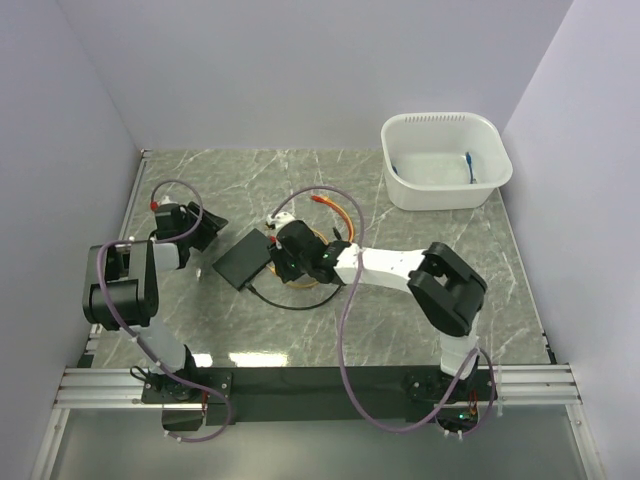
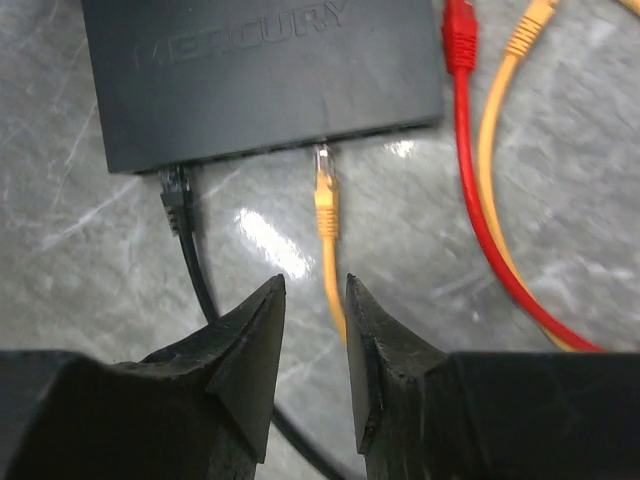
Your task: Insert the plug into the switch port
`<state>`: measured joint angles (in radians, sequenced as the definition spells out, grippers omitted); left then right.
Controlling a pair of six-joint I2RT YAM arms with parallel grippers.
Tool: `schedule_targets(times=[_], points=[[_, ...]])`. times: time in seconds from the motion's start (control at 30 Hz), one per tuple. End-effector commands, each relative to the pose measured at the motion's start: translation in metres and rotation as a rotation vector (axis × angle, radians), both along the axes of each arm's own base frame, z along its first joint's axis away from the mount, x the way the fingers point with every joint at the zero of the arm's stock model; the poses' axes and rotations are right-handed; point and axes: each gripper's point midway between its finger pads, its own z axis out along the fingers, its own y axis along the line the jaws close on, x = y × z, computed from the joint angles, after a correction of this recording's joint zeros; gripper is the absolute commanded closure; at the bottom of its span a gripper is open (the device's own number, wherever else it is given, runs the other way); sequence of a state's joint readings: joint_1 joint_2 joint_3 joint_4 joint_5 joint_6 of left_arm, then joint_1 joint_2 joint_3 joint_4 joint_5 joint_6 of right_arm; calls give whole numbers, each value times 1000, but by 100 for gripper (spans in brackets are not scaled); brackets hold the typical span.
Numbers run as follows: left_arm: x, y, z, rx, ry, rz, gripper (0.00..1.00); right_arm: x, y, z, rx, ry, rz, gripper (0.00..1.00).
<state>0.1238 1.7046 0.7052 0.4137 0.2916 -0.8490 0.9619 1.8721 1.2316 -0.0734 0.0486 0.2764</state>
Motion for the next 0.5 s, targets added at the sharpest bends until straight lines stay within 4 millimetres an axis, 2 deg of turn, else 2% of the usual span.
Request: schedule_targets(times=[0.0, 0.47], points=[[6, -2, 8, 11, -54, -28, 39, 4, 17, 8, 26, 5, 14, 62], [3, -3, 12, 10, -71, -33, 40, 6, 24, -26, -89, 19, 5, 63]])
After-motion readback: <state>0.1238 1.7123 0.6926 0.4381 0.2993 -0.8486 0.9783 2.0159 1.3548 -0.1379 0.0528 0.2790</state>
